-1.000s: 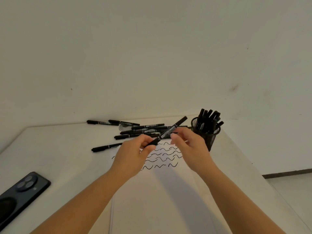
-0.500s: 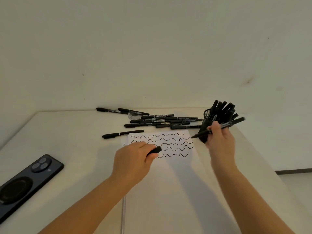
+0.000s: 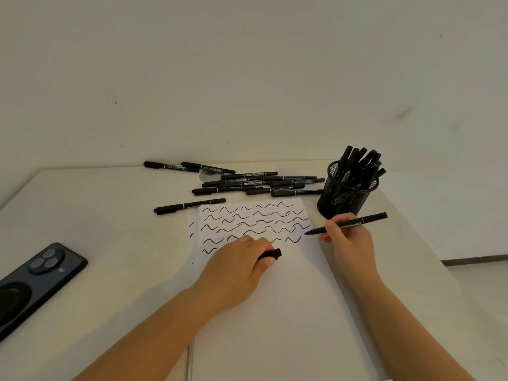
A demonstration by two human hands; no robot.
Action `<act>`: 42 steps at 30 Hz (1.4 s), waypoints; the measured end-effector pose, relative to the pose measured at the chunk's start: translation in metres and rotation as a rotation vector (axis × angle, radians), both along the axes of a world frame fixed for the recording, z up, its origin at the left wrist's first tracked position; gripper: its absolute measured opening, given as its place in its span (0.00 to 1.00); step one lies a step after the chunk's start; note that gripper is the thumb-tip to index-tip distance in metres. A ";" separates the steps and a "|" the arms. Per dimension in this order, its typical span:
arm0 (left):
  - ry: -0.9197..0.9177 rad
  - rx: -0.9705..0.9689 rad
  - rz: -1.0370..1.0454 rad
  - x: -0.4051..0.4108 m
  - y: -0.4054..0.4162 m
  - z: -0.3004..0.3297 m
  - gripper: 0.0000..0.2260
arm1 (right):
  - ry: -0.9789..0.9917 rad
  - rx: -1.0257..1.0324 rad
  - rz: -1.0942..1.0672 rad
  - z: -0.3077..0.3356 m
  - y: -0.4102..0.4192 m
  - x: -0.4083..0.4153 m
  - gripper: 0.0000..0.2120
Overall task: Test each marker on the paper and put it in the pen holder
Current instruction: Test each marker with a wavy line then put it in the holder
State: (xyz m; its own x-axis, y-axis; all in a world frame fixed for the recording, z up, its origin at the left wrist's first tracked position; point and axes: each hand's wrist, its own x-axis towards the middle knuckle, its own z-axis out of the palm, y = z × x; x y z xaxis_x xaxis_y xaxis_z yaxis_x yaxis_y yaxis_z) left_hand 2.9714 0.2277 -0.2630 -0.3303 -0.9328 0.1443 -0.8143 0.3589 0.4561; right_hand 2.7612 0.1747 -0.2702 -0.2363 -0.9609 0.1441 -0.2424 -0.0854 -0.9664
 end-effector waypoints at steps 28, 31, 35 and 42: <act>0.248 0.011 0.097 -0.011 0.004 -0.012 0.05 | -0.414 0.014 0.059 0.017 0.022 0.005 0.08; 0.279 0.013 0.103 -0.010 0.004 -0.013 0.04 | -0.599 0.090 0.148 0.013 0.028 0.019 0.11; 0.296 0.023 0.094 -0.011 0.005 -0.015 0.04 | -0.638 0.089 0.179 0.000 0.032 0.024 0.14; 0.316 0.053 0.084 -0.011 0.005 -0.014 0.04 | -0.637 0.085 0.212 -0.007 0.031 0.023 0.19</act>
State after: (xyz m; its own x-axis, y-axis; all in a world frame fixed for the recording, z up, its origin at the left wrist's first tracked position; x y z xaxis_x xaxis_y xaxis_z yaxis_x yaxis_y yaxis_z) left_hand 2.9604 0.2330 -0.2768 -0.1983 -0.9638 0.1784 -0.6551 0.2657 0.7073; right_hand 2.7839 0.2059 -0.2770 -0.0548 -0.9977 -0.0392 0.3905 0.0147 -0.9205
